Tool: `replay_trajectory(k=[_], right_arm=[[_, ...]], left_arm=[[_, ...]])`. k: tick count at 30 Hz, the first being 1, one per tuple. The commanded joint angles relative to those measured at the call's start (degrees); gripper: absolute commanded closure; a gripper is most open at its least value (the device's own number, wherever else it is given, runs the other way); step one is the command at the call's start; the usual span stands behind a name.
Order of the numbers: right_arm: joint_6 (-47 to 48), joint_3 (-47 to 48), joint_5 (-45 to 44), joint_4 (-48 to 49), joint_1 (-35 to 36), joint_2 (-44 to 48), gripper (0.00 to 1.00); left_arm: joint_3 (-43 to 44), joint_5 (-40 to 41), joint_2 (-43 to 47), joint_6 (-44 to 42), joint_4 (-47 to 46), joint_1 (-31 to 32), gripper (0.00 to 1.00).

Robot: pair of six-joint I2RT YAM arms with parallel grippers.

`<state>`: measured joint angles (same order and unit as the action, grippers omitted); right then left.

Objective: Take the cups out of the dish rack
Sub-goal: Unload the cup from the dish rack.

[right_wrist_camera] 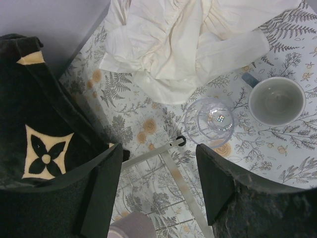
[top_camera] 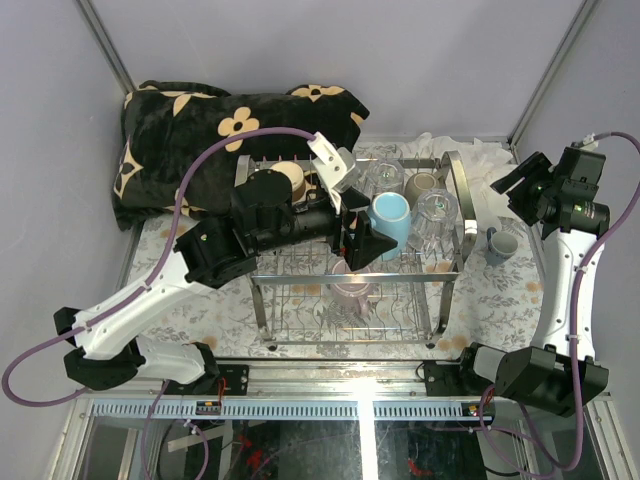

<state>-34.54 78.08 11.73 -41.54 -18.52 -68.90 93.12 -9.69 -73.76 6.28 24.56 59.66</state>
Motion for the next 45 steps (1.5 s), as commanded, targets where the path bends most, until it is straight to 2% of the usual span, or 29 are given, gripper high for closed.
replay_trajectory(k=[1,14,20,31,41,45], right_arm=[[-0.35,-0.17,2.07,1.7,-0.04,2.25,0.32],[-0.37,-0.57,2.34,1.72,-0.04,2.54,0.32],[-0.4,-0.78,2.33,1.81,-0.03,2.63,0.32],[-0.44,-1.59,2.41,2.25,-0.07,2.98,0.32],[-0.45,-1.75,2.55,2.32,-0.11,3.07,0.32],[-0.5,-1.79,2.6,2.39,-0.09,3.16,0.32]], left_arm=[[1.06,-1.11,-0.72,-1.25,-1.65,-0.17,0.0],[-1.44,-0.2,-2.63,-1.01,-8.2,-0.16,0.0],[-1.46,2.99,-3.76,-1.17,-8.21,-0.19,0.0],[-3.04,4.04,-5.01,-1.01,-11.43,-0.18,0.01],[-3.67,5.6,-5.98,-0.83,-13.83,-0.11,0.06],[-3.56,6.43,-6.69,-0.72,-13.7,-0.16,0.14]])
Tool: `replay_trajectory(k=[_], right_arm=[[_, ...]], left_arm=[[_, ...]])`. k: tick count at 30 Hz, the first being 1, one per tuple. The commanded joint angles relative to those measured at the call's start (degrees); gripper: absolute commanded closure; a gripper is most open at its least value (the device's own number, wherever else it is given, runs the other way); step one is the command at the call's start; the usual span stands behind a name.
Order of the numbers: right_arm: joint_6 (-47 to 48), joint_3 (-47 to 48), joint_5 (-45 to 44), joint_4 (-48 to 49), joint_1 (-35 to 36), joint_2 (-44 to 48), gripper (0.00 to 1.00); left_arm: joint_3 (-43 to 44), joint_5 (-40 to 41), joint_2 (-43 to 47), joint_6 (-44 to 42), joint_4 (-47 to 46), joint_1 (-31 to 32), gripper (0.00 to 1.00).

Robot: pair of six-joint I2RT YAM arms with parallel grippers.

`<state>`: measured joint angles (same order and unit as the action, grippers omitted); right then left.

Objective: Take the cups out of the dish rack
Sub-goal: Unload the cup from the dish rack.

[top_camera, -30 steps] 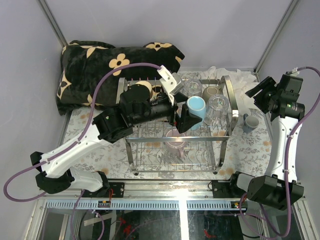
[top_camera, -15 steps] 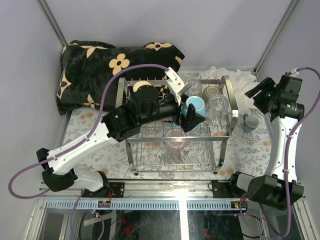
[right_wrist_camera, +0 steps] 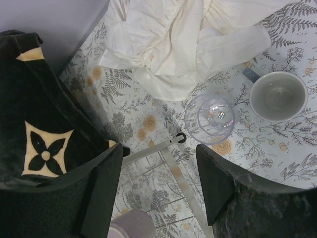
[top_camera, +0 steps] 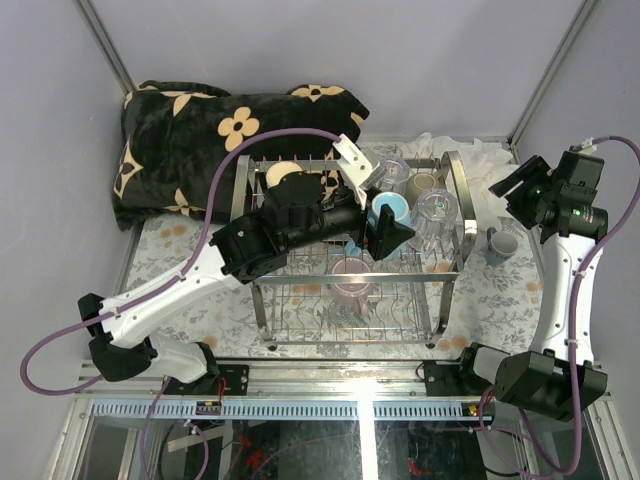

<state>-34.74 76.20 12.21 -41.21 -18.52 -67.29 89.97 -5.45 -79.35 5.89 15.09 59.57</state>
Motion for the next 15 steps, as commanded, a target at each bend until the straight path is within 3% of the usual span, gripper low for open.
replay_trajectory(k=[1,4,6,9,15], right_arm=[[-0.33,0.09,2.05,2.02,-0.1,1.54,0.32],[-0.33,-0.02,2.03,2.06,-0.07,1.63,0.32],[-0.33,-0.23,1.97,2.16,-0.03,1.67,0.32],[-0.51,-0.43,1.94,2.26,-0.07,1.72,0.32],[-0.67,0.31,2.33,2.28,-0.09,1.63,0.32]], left_arm=[[-0.4,2.3,-1.14,-0.33,-4.13,-0.11,0.18],[-0.33,2.39,-1.2,-0.5,-3.62,-0.09,0.25],[-0.16,2.42,-1.21,-0.7,-3.14,-0.06,0.42],[-0.06,2.38,-1.07,-0.75,-2.64,-0.07,0.51],[0.61,2.93,-0.86,-0.54,-1.54,-0.12,0.9]])
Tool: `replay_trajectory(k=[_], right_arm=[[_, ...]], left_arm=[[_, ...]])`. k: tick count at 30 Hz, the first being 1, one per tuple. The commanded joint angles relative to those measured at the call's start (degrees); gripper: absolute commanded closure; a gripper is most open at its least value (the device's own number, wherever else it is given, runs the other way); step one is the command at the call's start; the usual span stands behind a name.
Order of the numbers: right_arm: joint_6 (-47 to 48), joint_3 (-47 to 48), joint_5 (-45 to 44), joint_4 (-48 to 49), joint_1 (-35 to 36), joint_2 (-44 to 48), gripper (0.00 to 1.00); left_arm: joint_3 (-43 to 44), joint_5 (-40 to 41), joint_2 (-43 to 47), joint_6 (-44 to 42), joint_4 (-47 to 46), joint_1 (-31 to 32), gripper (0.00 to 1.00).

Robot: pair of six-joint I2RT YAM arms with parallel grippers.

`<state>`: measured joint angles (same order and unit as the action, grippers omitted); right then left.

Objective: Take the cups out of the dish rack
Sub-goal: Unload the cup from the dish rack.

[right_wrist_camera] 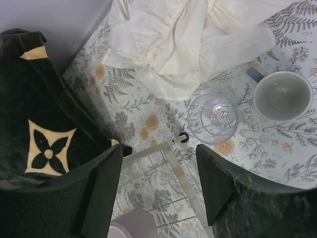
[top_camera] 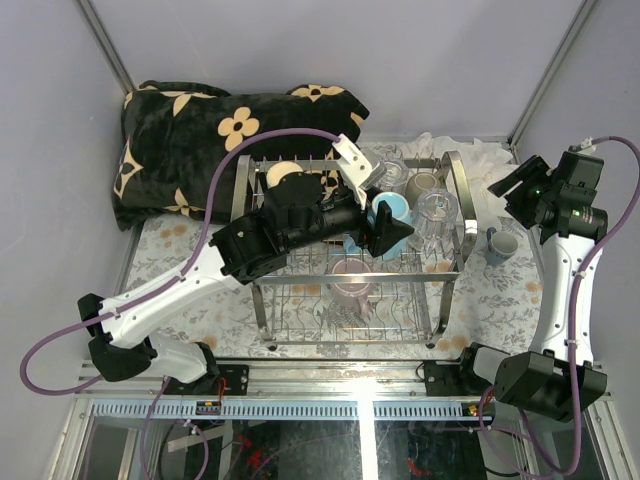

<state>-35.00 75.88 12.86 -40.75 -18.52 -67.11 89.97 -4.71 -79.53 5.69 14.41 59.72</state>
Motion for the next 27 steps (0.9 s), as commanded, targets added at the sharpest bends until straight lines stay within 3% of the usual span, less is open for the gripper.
replay_trajectory(k=[1,3,17,27], right_arm=[[-0.42,0.81,1.83,1.82,-0.08,1.46,0.32],[-0.52,1.38,2.32,1.81,-0.07,1.46,0.32],[-2.55,5.03,6.57,3.98,-0.07,2.06,0.33],[-3.84,6.93,8.86,5.49,-0.06,1.52,0.33]], left_arm=[[0.85,2.42,-0.58,-0.33,-0.69,-0.16,0.96],[1.41,2.92,-0.41,-0.12,-0.2,-0.23,1.0],[6.04,6.61,1.01,3.54,2.55,-0.27,1.0],[5.69,15.69,2.44,6.95,-0.24,-0.33,1.0]])
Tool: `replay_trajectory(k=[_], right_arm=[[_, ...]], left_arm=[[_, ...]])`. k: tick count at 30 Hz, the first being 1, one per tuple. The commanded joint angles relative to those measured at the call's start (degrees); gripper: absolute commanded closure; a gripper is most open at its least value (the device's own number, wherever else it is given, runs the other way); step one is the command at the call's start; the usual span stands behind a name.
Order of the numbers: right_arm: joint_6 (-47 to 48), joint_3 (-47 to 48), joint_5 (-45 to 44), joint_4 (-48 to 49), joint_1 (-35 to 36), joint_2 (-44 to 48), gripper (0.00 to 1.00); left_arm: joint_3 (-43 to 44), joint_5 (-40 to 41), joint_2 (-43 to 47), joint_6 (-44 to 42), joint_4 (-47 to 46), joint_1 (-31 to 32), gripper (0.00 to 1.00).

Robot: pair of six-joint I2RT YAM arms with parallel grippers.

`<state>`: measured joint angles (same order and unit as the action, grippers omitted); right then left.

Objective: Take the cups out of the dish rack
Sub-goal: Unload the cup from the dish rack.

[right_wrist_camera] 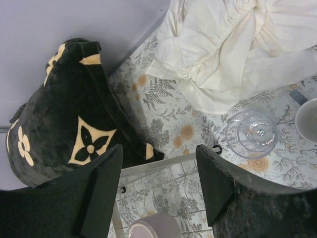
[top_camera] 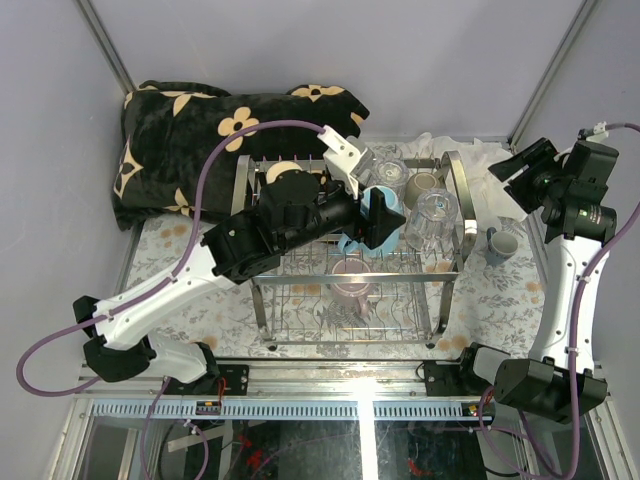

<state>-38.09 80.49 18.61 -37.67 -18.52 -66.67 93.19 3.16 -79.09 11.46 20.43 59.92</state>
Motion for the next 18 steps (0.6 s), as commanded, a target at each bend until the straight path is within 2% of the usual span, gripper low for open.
replay_trajectory(k=[1,7,14,18], right_arm=[[-0.83,2.11,3.22,2.47,-0.09,1.15,0.33],[-0.97,1.55,4.46,3.46,-0.1,1.37,0.33],[-1.63,2.51,7.44,4.93,0.1,0.82,0.33],[-2.49,4.07,9.89,6.03,0.45,-0.08,0.34]], left_arm=[[2.71,8.71,2.11,1.63,-6.49,-0.62,1.0],[3.93,14.63,2.43,4.79,-7.8,-1.61,1.0],[1.59,20.43,4.67,5.22,-13.7,-1.81,1.0],[2.51,21.55,4.64,6.12,-13.56,-1.89,1.0]])
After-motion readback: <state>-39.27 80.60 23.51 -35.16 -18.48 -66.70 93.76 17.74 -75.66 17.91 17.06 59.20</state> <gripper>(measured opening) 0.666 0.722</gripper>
